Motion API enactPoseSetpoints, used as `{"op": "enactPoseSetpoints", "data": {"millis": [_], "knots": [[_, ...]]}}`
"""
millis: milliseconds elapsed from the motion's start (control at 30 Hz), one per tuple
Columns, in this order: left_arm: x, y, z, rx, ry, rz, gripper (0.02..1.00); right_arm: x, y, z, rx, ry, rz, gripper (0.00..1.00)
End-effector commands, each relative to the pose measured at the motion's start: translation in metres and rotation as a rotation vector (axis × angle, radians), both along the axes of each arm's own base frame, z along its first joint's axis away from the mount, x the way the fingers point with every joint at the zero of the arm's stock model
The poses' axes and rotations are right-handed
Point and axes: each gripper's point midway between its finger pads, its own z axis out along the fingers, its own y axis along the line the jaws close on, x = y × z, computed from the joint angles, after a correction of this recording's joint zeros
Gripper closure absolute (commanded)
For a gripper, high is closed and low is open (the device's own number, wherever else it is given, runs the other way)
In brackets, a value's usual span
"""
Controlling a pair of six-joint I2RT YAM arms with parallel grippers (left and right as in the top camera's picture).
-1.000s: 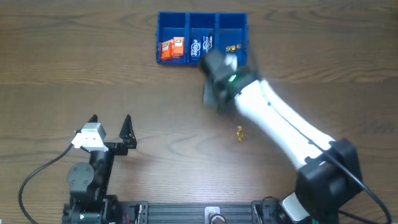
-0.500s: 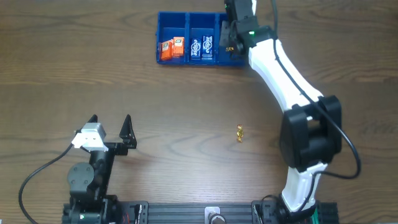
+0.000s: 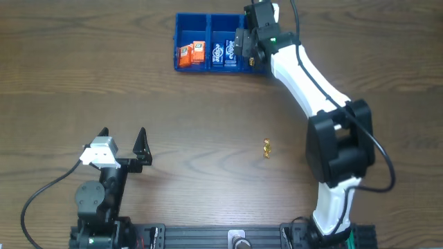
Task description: Sort Candies Into Trays
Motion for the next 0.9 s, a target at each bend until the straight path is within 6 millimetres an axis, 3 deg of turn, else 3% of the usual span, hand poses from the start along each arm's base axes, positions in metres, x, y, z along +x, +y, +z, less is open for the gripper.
{"op": "enactPoseSetpoints", "data": {"millis": [33,100,167,200,267,367,533,900], "knots": [[-0.001,-0.002,-0.016,0.006,0.047,-0.012,0.02,-0.067,0.006,0.062,-0.006,-0.075,0.05,0.001],[-0.001,-0.002,-0.016,0.006,0.047,-0.012,0.02,-0.1,0.005,0.052,-0.008,-0.032,0.061,0.003],[-0.001,-0.002,-0.016,0.006,0.047,-0.012,0.02,-0.148,0.002,0.021,0.001,0.095,0.072,0.003],[-0.001,-0.002,-0.016,0.006,0.047,-0.012,0.02,-0.177,0.002,-0.004,0.008,0.191,0.089,0.003],[-0.001,-0.002,-0.016,0.006,0.047,-0.012,0.02,-0.209,-0.002,-0.035,0.01,0.31,0.081,0.003],[-0.001,-0.002,-0.016,0.006,0.047,-0.012,0.02,-0.24,-0.016,-0.073,-0.019,0.432,0.043,0.003],[-0.001,-0.002,-0.016,0.006,0.047,-0.012,0.02,-0.262,-0.031,-0.099,-0.026,0.547,0.004,0.003],[-0.001,-0.002,-0.016,0.006,0.047,-0.012,0.02,-0.263,-0.026,-0.122,-0.022,0.601,0.0,0.036]]}}
